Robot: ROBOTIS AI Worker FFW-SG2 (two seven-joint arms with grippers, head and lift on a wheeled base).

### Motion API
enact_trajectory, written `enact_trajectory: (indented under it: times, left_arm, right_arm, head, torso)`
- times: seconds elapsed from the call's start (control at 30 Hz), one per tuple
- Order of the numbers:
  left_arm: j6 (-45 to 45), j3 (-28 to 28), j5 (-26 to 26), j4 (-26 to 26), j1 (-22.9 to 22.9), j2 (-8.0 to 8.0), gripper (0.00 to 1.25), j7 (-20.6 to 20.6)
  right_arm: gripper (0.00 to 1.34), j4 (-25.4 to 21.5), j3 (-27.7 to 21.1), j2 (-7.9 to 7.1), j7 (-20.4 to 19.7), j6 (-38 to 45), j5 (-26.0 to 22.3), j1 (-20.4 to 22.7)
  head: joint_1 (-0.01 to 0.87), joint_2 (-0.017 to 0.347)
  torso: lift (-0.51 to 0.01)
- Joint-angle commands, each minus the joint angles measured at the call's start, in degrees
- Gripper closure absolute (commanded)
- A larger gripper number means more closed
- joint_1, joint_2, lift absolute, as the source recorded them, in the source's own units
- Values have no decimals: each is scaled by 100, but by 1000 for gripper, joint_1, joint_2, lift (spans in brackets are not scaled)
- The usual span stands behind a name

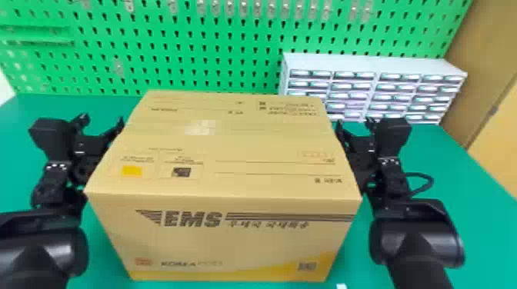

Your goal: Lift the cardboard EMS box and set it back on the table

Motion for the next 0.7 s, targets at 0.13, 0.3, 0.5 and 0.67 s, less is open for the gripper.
enact_trajectory:
  times: [0.13,0.3,0.5,0.67]
  left_arm:
    - [-2,-211,1,-12,-17,-70,492,59]
    - [-2,-281,9,-12,-17,-79,492,59]
    - [-2,-316,9,-20,-17,-79,492,59]
    - [-2,-299,18,-20,-17,-79,492,59]
  right_arm:
    - [533,10,84,7,-34,3,-31,-12]
    - [533,10,110,7,-43,3,-67,-21]
    - [533,28,110,7,-43,3,-137,-21]
    - [533,37,128,7,-43,3,-137,-30]
  head:
    - [678,-15]
    - [678,-15]
    - [678,-15]
    - [678,-15]
  torso:
    - [-93]
    - [-93]
    - [-93]
    - [-93]
